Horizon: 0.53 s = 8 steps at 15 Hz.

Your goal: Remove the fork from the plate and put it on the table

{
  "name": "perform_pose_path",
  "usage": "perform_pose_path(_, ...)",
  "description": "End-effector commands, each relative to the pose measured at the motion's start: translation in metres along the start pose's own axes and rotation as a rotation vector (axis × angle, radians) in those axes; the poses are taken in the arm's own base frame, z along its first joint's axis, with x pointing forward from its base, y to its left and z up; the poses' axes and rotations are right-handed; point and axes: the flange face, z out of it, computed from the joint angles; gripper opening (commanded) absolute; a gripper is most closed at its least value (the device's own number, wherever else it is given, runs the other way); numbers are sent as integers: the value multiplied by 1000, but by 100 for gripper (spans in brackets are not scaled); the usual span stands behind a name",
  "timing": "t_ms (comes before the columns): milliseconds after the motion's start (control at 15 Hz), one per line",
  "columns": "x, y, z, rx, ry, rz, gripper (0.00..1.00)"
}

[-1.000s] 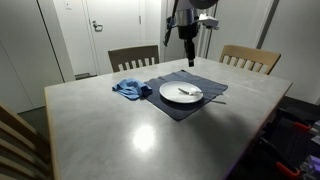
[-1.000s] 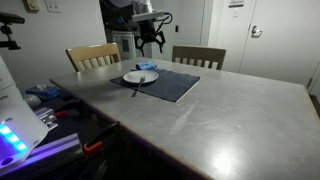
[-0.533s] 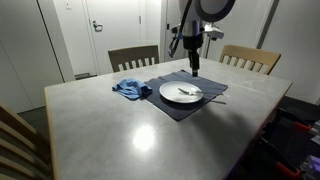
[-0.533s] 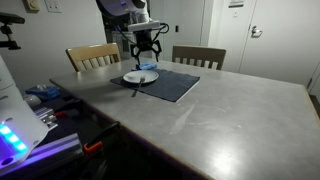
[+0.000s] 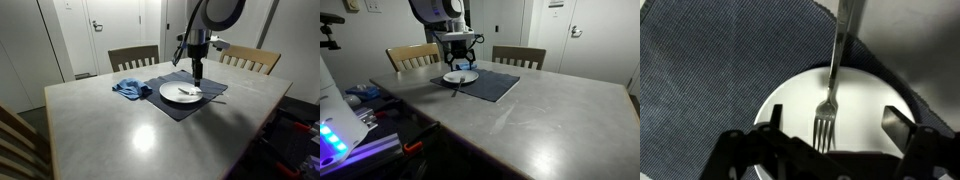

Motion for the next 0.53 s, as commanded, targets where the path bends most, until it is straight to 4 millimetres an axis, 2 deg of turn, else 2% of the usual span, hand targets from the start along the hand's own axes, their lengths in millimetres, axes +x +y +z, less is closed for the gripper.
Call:
perform_pose_path(0, -12, -7, 3, 9, 12, 27, 100)
perform_pose_path(467, -36, -12, 26, 33, -23, 39, 100)
